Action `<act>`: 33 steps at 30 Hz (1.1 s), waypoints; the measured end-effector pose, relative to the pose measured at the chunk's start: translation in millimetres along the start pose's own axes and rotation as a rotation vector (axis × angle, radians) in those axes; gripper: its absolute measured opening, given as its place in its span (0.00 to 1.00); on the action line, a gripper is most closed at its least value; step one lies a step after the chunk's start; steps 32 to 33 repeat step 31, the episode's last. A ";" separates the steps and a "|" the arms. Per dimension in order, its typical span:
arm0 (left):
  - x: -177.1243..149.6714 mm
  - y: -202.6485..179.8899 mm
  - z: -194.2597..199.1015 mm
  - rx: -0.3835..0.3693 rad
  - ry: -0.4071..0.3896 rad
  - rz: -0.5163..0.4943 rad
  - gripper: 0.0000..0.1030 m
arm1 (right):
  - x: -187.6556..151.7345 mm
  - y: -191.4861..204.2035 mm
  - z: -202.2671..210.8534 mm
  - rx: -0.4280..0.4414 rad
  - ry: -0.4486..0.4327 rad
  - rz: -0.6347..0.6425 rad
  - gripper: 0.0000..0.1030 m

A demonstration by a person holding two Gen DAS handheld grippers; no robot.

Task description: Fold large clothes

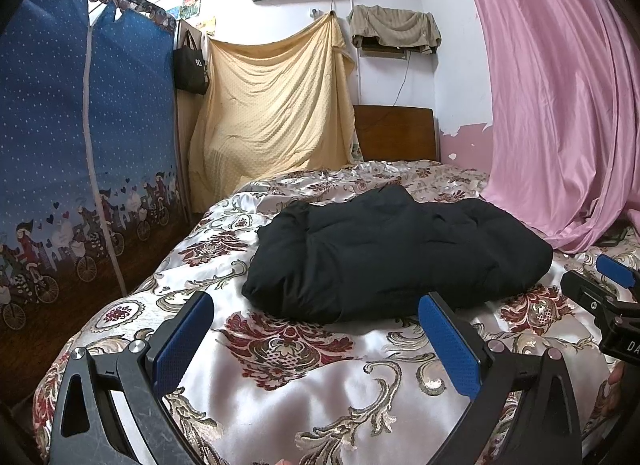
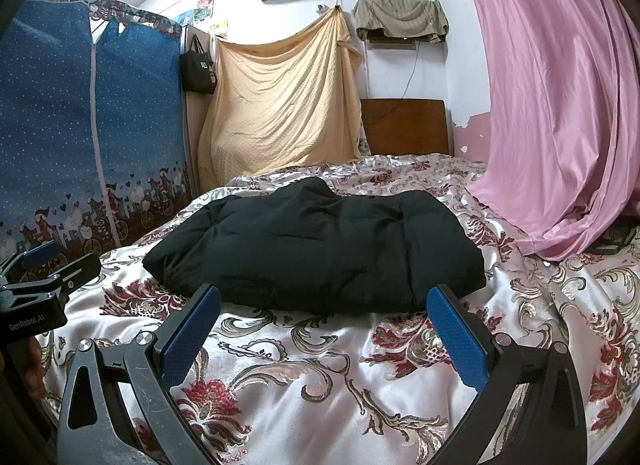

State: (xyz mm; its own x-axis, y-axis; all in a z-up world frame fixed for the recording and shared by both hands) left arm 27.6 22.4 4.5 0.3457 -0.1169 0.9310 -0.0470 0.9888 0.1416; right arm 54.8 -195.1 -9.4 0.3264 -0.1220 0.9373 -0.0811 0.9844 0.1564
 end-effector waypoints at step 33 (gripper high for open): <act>-8.0 -3.9 -0.5 0.045 0.025 0.038 1.00 | -7.3 -5.2 -1.8 0.004 0.008 0.003 0.98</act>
Point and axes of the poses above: each gripper's, at about its wrist camera, not at the fingertips, and z roughly against the way its jaws point, y to its left, x to its top, the point moved 5 cm from there along -z, roughly the way its jaws point, and after that the axes turned 6 degrees about -z, right-handed, at the moved point
